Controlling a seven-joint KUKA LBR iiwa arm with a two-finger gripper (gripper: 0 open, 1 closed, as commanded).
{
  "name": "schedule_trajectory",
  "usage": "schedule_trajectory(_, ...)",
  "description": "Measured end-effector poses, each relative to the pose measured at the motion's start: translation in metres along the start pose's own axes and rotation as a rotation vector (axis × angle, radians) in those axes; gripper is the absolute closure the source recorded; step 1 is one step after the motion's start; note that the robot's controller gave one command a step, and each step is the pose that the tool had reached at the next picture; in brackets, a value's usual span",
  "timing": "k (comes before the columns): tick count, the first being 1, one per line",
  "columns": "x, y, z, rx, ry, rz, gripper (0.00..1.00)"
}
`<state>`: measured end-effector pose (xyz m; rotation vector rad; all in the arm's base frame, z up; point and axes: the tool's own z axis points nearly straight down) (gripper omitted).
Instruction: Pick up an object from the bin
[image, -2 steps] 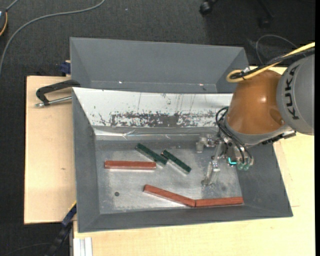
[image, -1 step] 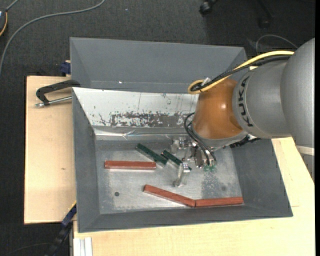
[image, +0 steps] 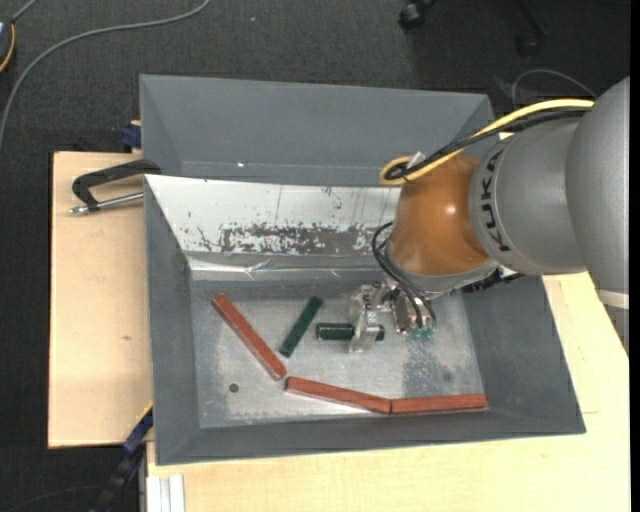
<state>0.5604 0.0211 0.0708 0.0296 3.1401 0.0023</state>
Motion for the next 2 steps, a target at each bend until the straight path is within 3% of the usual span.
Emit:
schedule_trajectory(1,-0.004,0.014,-0.168,-0.001,-0.013,-0.021,1.0)
schedule_trajectory(2,-0.024,-0.002,-0.257,0.003,-0.011,-0.359,1.0)
